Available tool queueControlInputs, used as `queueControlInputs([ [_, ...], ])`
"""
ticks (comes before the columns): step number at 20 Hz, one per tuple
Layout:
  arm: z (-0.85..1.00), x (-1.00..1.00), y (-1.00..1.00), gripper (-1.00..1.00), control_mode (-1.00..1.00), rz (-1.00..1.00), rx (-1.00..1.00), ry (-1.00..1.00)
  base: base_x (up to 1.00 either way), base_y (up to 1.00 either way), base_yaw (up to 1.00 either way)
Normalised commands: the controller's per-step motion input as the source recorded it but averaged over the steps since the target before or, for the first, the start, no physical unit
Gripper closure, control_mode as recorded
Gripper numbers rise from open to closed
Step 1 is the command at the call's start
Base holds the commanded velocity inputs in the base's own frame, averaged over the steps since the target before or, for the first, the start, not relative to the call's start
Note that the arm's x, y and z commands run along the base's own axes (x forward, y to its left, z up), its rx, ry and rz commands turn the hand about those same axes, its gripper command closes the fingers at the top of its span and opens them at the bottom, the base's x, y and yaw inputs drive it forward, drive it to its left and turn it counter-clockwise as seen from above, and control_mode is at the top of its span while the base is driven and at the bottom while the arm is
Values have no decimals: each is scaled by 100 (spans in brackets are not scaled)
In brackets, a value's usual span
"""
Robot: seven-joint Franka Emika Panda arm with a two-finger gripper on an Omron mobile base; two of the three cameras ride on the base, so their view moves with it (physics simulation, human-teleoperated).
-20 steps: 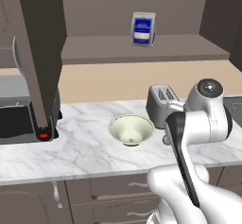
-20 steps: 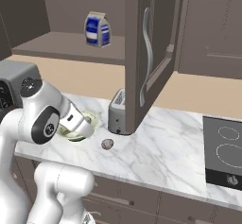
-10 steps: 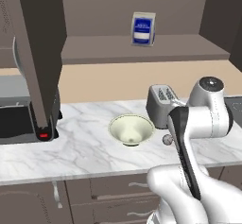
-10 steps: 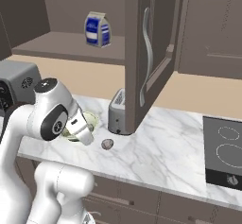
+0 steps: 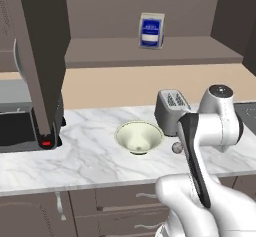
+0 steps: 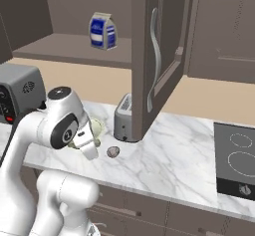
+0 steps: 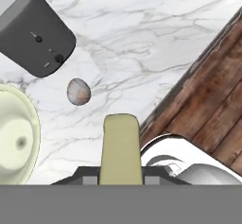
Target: Pick the egg and butter from the fridge and place them by the bowl for mixing.
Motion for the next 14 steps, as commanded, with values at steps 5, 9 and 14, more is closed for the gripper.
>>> queueControlInputs([
  [5,-29,3,0,100,-100,0,9,-4,0,0,0],
  [9,-25,22,0,100,-100,0,4,-12,0,0,0],
  [14,-20,32,0,100,-100,0,2,-11,0,0,0],
])
